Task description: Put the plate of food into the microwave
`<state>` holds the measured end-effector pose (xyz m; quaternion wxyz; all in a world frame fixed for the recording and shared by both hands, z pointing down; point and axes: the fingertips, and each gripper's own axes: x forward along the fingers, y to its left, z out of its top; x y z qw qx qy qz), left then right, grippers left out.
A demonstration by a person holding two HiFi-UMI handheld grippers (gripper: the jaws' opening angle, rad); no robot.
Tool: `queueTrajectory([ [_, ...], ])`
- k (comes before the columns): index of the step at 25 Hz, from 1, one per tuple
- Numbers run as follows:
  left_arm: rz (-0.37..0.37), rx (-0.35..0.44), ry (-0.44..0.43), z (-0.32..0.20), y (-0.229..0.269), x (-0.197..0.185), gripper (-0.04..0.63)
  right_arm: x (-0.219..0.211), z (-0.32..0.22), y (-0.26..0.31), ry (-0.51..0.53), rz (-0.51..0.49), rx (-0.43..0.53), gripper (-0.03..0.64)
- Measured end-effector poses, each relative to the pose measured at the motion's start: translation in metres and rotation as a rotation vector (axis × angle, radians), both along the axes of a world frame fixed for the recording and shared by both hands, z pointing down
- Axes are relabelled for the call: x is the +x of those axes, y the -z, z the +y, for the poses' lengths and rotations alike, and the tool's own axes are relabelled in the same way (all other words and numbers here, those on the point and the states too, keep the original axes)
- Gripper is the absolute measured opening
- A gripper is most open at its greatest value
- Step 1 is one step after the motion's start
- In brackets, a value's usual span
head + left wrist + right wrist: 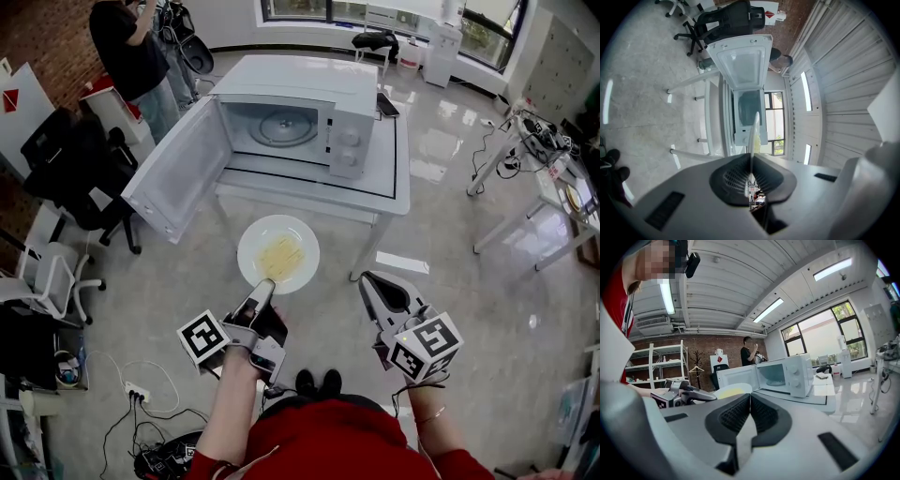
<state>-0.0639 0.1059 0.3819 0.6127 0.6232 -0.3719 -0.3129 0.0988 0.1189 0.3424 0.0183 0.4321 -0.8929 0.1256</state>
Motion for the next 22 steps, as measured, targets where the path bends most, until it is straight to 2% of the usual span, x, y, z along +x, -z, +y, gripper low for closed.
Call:
queueTrajectory([
  [14,0.022,0.040,-0.017,-0.012,0.008,-0.018,0.020,-0.024,-0.019,0.000,-0.029,0.021,0.000,0.015],
  [22,-0.010,0.030,-0.007,-0.023,0.001,-0.026,0.020,-0.023,-0.025,-0.004,-0.037,0.033,-0.018,0.015],
])
